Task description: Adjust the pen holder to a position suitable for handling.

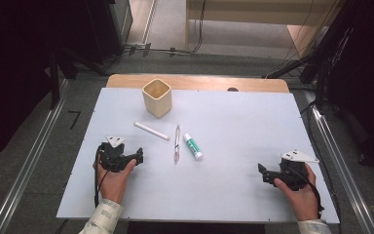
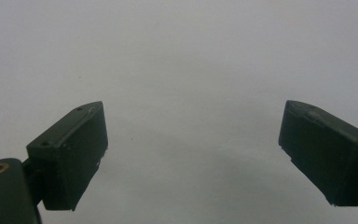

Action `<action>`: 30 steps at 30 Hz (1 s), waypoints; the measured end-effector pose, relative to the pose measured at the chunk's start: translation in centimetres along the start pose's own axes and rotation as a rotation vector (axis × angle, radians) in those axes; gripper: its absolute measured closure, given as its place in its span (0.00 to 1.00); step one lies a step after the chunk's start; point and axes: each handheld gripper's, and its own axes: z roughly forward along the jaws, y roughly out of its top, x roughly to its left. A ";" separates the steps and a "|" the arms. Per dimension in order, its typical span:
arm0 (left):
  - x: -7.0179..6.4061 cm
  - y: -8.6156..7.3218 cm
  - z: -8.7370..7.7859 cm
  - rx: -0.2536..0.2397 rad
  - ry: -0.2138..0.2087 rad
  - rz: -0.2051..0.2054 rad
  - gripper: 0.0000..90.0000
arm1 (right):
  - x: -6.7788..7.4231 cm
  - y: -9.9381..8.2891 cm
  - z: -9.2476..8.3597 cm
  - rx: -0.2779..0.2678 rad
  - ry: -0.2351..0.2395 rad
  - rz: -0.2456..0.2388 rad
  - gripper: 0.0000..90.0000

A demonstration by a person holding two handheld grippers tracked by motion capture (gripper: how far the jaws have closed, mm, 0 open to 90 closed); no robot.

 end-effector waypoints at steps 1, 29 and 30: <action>0.0 0.1 -0.1 -0.003 0.001 -0.002 0.14 | 0.0 0.0 0.0 0.000 0.001 0.001 0.07; 0.7 2.9 0.4 -0.036 -0.030 -0.045 0.14 | 0.1 0.0 0.0 0.001 0.002 -0.004 0.07; 0.8 3.1 0.4 -0.036 -0.030 -0.042 0.14 | 0.1 0.0 0.1 0.001 0.003 -0.005 0.07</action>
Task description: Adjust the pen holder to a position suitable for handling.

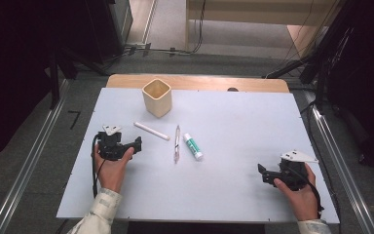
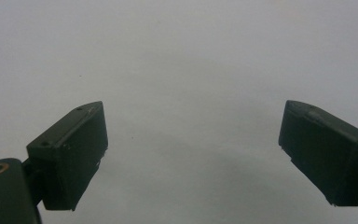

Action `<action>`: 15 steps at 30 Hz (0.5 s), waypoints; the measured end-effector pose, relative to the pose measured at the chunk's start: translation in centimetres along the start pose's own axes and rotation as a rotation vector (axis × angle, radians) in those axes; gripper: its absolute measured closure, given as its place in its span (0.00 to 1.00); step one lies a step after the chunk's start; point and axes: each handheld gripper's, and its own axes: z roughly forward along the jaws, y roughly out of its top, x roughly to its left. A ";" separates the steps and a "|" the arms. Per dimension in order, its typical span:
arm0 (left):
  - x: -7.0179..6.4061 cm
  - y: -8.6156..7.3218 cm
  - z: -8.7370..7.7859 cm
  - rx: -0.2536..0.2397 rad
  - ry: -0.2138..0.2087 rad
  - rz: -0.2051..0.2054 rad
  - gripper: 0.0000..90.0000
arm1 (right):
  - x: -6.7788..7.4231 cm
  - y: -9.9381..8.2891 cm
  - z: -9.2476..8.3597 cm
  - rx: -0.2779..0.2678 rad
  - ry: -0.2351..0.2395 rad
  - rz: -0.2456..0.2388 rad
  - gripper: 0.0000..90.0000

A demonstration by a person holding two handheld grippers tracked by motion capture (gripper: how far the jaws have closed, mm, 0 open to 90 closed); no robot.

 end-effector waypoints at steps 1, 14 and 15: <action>0.0 0.2 0.0 -0.001 0.002 0.000 0.14 | 0.0 0.0 0.0 -0.001 -0.001 0.000 0.07; -0.1 2.6 1.0 0.001 -0.011 0.008 0.15 | 0.0 0.0 0.1 0.004 0.002 0.000 0.07; -0.1 2.7 1.0 -0.001 -0.016 0.005 0.15 | 0.0 0.0 0.1 0.004 0.002 0.000 0.07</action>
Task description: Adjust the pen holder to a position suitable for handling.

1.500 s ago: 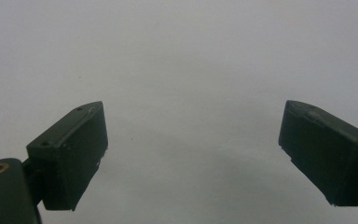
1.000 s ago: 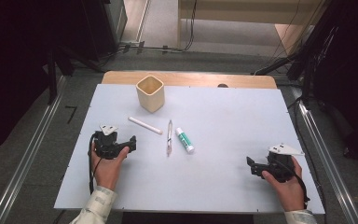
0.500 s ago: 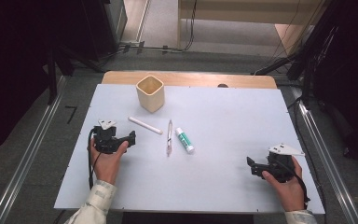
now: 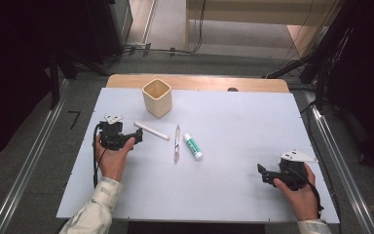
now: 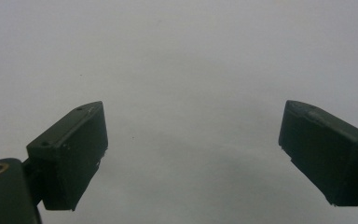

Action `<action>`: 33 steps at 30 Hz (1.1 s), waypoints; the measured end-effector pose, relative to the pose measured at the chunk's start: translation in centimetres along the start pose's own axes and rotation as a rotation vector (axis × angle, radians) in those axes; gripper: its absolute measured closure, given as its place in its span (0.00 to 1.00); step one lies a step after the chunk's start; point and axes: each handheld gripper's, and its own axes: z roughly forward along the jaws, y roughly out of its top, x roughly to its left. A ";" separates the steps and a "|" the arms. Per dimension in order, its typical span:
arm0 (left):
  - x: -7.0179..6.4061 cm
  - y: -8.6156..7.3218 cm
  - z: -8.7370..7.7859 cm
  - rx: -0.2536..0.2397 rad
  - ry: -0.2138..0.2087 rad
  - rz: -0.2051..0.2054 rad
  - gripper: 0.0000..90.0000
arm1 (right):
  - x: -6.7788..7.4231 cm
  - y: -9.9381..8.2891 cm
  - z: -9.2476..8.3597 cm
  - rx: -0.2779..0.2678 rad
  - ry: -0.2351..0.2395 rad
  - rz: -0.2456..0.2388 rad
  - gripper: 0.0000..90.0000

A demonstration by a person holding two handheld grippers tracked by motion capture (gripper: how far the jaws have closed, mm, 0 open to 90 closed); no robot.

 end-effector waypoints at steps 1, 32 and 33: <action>0.0 0.2 0.1 0.001 -0.003 0.000 0.16 | 0.0 0.0 0.0 0.001 0.000 0.000 0.07; -0.7 5.3 2.9 -0.028 -0.006 0.010 0.19 | -0.1 0.0 0.0 0.001 0.003 -0.001 0.07; -0.7 5.5 3.0 -0.028 -0.007 0.015 0.19 | -0.1 0.0 0.0 0.002 0.003 -0.001 0.07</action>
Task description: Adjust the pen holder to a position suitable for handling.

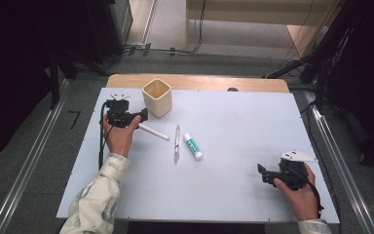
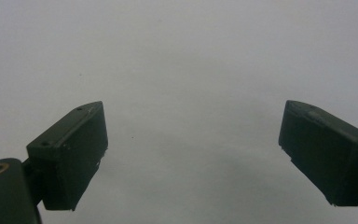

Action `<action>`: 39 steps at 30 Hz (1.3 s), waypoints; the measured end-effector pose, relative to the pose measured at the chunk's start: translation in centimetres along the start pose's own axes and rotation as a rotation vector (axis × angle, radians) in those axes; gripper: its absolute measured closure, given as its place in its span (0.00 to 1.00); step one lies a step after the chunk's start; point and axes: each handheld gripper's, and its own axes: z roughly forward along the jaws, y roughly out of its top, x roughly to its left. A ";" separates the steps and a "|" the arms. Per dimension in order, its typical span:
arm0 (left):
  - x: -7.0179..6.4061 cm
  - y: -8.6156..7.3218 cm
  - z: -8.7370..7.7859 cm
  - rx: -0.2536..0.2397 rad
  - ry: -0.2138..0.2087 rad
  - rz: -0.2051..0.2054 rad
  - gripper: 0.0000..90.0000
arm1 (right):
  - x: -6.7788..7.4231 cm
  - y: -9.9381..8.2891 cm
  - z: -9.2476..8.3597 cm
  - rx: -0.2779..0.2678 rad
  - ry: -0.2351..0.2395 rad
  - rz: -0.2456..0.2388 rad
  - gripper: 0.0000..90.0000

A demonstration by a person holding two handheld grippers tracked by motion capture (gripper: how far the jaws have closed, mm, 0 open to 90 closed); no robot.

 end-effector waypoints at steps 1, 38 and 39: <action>-0.1 0.2 0.1 -0.008 0.001 -0.007 0.19 | 0.0 0.0 0.0 0.000 0.000 -0.001 0.07; -0.5 5.0 3.1 -0.048 -0.030 -0.010 0.25 | -0.1 0.0 0.2 0.006 0.000 0.000 0.07; -0.4 5.1 3.3 -0.046 -0.028 0.000 0.25 | -0.1 0.0 0.1 0.007 -0.001 0.001 0.07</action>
